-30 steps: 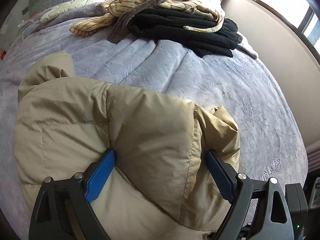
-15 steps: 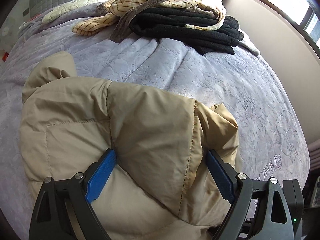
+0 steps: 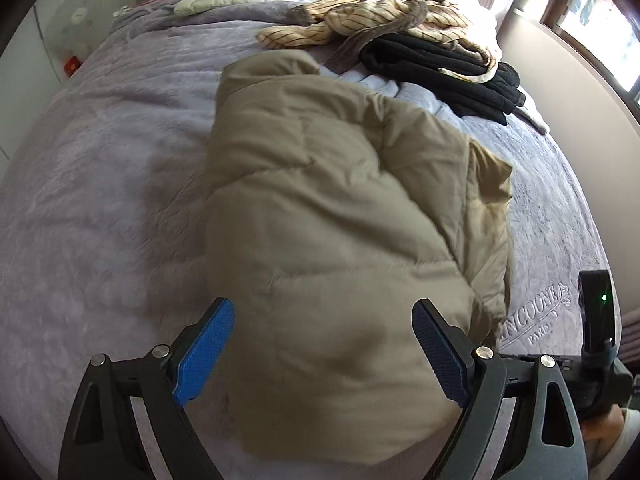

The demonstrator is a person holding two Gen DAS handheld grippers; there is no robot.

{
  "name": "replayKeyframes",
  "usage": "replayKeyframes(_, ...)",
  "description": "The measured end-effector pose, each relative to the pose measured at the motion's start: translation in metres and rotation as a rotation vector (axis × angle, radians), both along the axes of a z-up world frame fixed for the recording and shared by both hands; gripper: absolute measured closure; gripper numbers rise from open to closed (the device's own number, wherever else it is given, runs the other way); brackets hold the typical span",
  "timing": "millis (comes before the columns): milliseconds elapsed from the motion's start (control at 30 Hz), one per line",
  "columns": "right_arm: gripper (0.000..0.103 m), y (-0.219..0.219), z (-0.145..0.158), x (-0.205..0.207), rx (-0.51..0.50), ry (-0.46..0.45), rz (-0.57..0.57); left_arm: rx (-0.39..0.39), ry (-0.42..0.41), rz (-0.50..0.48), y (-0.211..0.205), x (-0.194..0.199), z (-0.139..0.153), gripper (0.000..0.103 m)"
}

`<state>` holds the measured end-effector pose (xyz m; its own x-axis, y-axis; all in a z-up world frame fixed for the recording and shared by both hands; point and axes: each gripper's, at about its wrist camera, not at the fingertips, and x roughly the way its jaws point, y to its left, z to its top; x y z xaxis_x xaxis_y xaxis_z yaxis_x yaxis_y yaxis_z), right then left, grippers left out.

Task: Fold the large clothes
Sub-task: 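Lower the coat bundle onto the bed with both tools and flatten it, then open both tools and pull them back from the folded coat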

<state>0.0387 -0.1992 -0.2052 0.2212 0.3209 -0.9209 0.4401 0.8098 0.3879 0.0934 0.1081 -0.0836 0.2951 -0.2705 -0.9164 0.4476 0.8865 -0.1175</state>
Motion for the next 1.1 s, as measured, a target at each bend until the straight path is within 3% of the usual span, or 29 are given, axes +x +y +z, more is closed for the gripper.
replayKeyframes(200,0.103,0.014,0.011,-0.005,-0.061,0.015,0.039,0.02,0.091,0.056,0.042,-0.03,-0.032,0.012)
replayKeyframes(467,0.103,0.033,0.002,-0.005,-0.086,0.059,0.076,0.05,0.144,0.063,0.047,-0.037,-0.066,0.009)
replayKeyframes(1100,0.099,0.071,0.036,-0.014,-0.11,0.048,0.065,0.053,0.159,0.075,0.048,-0.034,-0.033,0.009)
